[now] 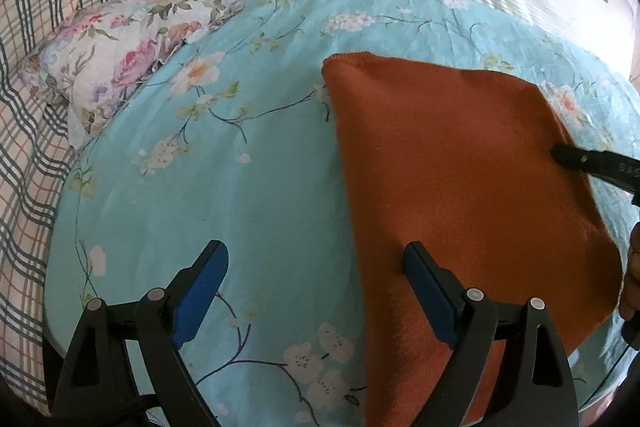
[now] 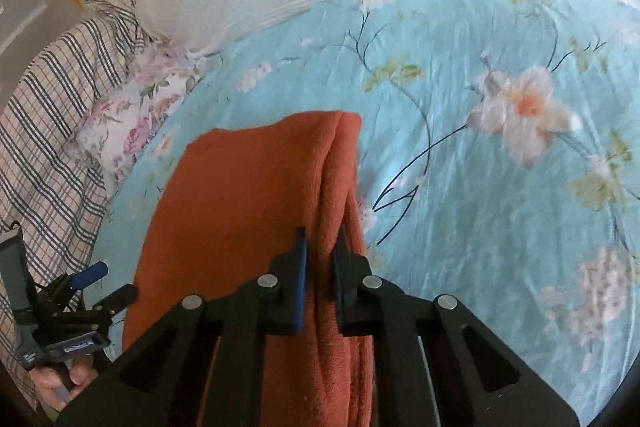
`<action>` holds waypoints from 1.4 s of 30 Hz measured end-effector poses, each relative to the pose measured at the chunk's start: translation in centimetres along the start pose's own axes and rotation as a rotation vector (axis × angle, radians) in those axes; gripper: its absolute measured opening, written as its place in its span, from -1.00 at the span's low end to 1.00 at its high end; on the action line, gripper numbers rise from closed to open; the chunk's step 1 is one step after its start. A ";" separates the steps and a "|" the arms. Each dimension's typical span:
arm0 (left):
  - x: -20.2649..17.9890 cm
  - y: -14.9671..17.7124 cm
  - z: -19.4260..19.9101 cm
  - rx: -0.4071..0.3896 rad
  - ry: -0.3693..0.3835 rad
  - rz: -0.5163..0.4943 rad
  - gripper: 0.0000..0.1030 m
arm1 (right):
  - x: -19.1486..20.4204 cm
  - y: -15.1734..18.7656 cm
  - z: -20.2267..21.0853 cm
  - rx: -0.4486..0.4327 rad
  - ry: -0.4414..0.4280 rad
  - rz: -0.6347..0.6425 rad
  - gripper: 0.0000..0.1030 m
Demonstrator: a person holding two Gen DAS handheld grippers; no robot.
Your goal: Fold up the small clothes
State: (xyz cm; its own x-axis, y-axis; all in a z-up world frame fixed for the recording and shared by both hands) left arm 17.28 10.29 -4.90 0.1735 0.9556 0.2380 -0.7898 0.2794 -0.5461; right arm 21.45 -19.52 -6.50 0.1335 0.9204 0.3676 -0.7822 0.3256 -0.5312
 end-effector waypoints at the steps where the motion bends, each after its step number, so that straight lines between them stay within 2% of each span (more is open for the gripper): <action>1: -0.1 0.0 0.1 -0.008 0.001 -0.005 0.75 | -0.2 0.2 -0.7 0.013 0.026 0.008 -0.77; 3: -0.7 0.0 -0.4 0.005 -0.016 -0.028 0.75 | -0.9 0.7 -2.2 0.056 0.050 -0.010 -0.77; 6: -1.5 0.2 -1.9 0.028 -0.024 -0.057 0.77 | -1.0 0.6 -1.6 0.036 0.058 -0.025 -0.67; 10: -1.3 0.3 -1.5 0.028 -0.020 -0.047 0.77 | -0.3 1.0 0.7 0.006 0.069 -0.001 -0.49; 12: -1.1 0.5 -1.1 0.028 -0.012 -0.039 0.77 | 0.1 1.5 2.2 -0.012 0.059 0.006 -0.32; 14: -0.8 0.8 -0.5 0.025 -0.007 -0.028 0.77 | 0.6 2.1 3.6 -0.025 0.047 0.021 0.02; 19: -0.4 2.3 1.3 0.024 -0.004 0.015 0.81 | 2.0 4.4 6.2 -0.040 0.026 0.069 0.13; 28: -1.0 5.8 4.1 0.023 -0.009 0.001 0.81 | 2.9 10.1 8.5 0.020 0.033 0.166 0.68; 36: -1.9 9.4 5.5 0.031 -0.016 -0.045 0.81 | 2.0 14.7 9.8 0.096 0.051 0.225 0.82; 42: -2.2 10.6 6.8 0.019 0.003 -0.073 0.81 | 2.0 15.6 10.8 0.122 0.047 0.221 0.87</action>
State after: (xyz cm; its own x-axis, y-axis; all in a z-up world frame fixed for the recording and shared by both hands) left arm 4.50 10.54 -5.73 0.2328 0.9331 0.2741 -0.7860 0.3466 -0.5120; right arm 2.96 -14.92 -5.79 -0.0227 0.9763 0.2152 -0.8630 0.0895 -0.4973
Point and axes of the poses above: each gripper's, at about its wrist camera, not at the fingertips, and z roughly against the way its jaws point, x to its left, y to its underside, the point moved 3 cm from there along -z, roughly the way its jaws point, and after that the axes turned 12 degrees about -z, right-handed, at the moved point
